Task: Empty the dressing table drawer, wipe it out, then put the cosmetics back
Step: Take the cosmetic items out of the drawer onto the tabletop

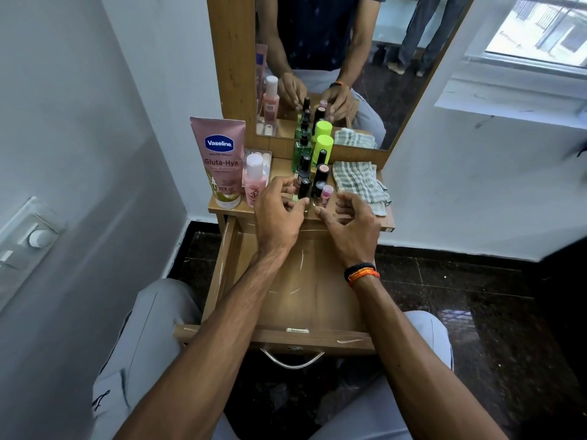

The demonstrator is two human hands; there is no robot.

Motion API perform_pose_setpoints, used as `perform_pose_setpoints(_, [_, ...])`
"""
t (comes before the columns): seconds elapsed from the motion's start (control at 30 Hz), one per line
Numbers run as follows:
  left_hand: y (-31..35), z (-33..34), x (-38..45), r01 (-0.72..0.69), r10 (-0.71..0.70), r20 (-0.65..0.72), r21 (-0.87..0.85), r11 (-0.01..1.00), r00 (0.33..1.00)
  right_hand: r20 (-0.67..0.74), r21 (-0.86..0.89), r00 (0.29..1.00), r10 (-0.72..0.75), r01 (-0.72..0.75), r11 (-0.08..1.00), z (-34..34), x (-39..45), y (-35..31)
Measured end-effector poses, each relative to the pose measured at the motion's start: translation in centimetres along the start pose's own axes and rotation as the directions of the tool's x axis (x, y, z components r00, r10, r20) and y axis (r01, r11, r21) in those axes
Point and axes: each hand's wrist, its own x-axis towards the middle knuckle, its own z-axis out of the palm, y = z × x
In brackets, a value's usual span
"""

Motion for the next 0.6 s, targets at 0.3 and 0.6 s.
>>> perform_pose_setpoints(0.3, [-1.6,-0.6,-4.3,0.027,-0.029,0.032,0.082,0.996,0.999,-0.061,-0.316,0.997,0.04,-0.057,0.947,-1.8,2.5,1.4])
perform_pose_setpoints(0.6, [-1.7,-0.5,-5.3,0.088,-0.102,0.1,0.135,0.987,0.99,0.147,-0.533,0.987,0.07,0.019,0.846,-1.4,4.9,2.1])
